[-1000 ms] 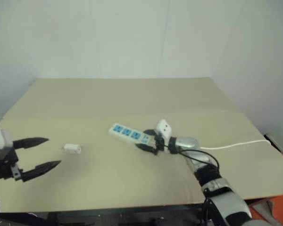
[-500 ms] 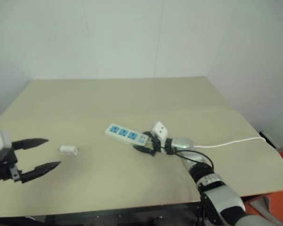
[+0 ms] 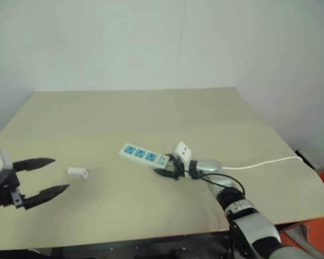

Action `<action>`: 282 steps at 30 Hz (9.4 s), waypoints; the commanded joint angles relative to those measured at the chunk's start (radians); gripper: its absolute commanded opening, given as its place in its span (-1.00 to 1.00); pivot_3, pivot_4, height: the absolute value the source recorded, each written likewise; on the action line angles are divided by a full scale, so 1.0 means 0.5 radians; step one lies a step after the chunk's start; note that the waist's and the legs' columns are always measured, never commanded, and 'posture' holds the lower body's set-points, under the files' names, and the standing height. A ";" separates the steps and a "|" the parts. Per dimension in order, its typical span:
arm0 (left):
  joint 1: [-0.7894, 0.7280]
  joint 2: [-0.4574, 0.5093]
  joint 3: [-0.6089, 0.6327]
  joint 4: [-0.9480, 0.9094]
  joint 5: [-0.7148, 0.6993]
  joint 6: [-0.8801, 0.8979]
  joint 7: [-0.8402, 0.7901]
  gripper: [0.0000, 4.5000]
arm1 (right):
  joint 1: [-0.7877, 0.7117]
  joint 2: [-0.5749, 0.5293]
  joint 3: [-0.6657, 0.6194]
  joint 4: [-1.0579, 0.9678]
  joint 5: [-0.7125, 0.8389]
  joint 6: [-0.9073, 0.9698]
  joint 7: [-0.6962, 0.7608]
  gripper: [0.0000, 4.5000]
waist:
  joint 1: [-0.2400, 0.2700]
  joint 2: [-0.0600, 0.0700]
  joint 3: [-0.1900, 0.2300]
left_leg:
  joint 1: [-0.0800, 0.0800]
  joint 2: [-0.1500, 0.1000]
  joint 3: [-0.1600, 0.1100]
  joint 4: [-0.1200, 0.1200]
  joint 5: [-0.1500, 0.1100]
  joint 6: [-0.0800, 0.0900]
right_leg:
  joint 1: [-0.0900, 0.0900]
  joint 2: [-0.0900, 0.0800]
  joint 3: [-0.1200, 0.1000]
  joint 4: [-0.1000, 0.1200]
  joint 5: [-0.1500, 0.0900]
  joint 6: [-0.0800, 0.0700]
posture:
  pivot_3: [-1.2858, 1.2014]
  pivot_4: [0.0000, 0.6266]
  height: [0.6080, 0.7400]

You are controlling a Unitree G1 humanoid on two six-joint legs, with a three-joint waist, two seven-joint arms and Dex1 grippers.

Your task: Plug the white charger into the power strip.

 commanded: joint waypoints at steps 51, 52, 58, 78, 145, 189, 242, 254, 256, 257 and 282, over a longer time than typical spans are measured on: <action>-0.154 0.095 -0.062 0.095 -0.052 0.010 -0.034 1.00 | 0.268 0.126 0.119 -0.047 0.112 -0.188 0.599 0.51 | -0.073 -0.038 -0.024 | 0.031 0.004 -0.028 -0.026 -0.002 -0.003 | 0.008 0.026 0.000 0.005 -0.005 -0.037 | 0.03 -0.52 1.00; -0.163 0.097 -0.071 0.113 -0.053 0.010 -0.040 1.00 | 0.267 0.131 0.118 -0.049 0.115 -0.191 0.609 0.51 | -0.077 -0.038 -0.024 | 0.032 0.004 -0.029 -0.027 -0.001 -0.002 | 0.009 0.027 0.000 0.005 -0.006 -0.038 | 0.03 -0.52 1.00; -0.255 0.248 -0.197 0.404 0.064 -0.048 -0.134 1.00 | 0.267 0.121 0.150 -0.118 0.125 -0.218 0.754 0.51 | -0.081 -0.039 -0.024 | 0.033 0.005 -0.034 -0.030 -0.001 -0.001 | 0.007 0.031 0.000 0.005 -0.007 -0.040 | 0.03 -0.52 1.00; -2.024 0.797 -1.944 1.813 1.117 -1.150 -0.823 1.00 | 0.197 0.182 0.181 0.019 0.020 -0.342 0.796 0.51 | -0.084 -0.044 -0.028 | 0.036 0.008 -0.051 -0.034 0.000 0.000 | 0.004 0.053 0.009 0.017 -0.007 -0.041 | 0.03 -0.52 1.00; -2.900 -0.245 -3.041 3.029 2.439 -1.738 -0.558 1.00 | 0.357 0.066 0.181 -0.328 0.067 -0.042 0.763 0.51 | 0.001 -0.043 -0.027 | 0.035 0.004 -0.071 -0.020 0.000 0.000 | 0.002 0.062 0.010 0.039 -0.011 -0.045 | 0.03 -0.52 1.00; -2.870 -0.460 -1.861 2.072 1.194 -1.088 -0.754 -0.54 | 0.277 0.093 0.200 -0.181 0.018 -0.143 0.761 0.51 | -0.009 -0.043 -0.027 | 0.036 0.003 -0.074 -0.018 0.000 0.000 | 0.004 0.062 0.009 0.041 -0.010 -0.043 | 0.03 -0.52 1.00; -1.228 -0.908 -1.706 0.962 0.348 -1.003 -0.426 -0.54 | 0.220 0.115 0.194 -0.015 -0.025 -0.223 0.737 0.51 | -0.023 -0.034 -0.025 | 0.076 -0.011 -0.093 -0.025 -0.001 -0.001 | 0.039 0.075 0.038 0.032 -0.017 -0.055 | 0.03 -0.52 1.00; -1.279 -0.936 -1.717 1.134 0.367 -1.188 -0.504 -0.54 | 0.238 0.101 0.192 -0.048 -0.021 -0.195 0.738 0.51 | -0.023 -0.034 -0.025 | 0.076 -0.011 -0.093 -0.027 -0.001 -0.001 | 0.039 0.078 0.043 0.028 -0.017 -0.055 | 0.03 -0.52 1.00; -1.279 -0.943 -1.712 1.152 0.362 -1.224 -0.519 -0.54 | 0.240 0.101 0.192 -0.050 -0.020 -0.190 0.737 0.51 | -0.023 -0.033 -0.025 | 0.076 -0.011 -0.093 -0.027 -0.001 -0.001 | 0.039 0.078 0.043 0.028 -0.017 -0.055 | 0.03 -0.52 1.00; -1.280 -0.939 -1.716 1.158 0.364 -1.227 -0.526 -0.54 | 0.241 0.101 0.192 -0.051 -0.021 -0.190 0.736 0.51 | -0.023 -0.033 -0.025 | 0.076 -0.011 -0.093 -0.027 -0.001 -0.001 | 0.039 0.078 0.044 0.028 -0.017 -0.055 | 0.03 -0.52 1.00; -1.279 -0.902 -1.735 1.190 0.363 -1.176 -0.641 -0.54 | 0.264 0.093 0.194 -0.078 -0.020 -0.175 0.733 0.51 | -0.027 -0.033 -0.024 | 0.075 -0.011 -0.093 -0.032 -0.002 -0.002 | 0.037 0.085 0.053 0.020 -0.017 -0.055 | 0.03 -0.52 1.00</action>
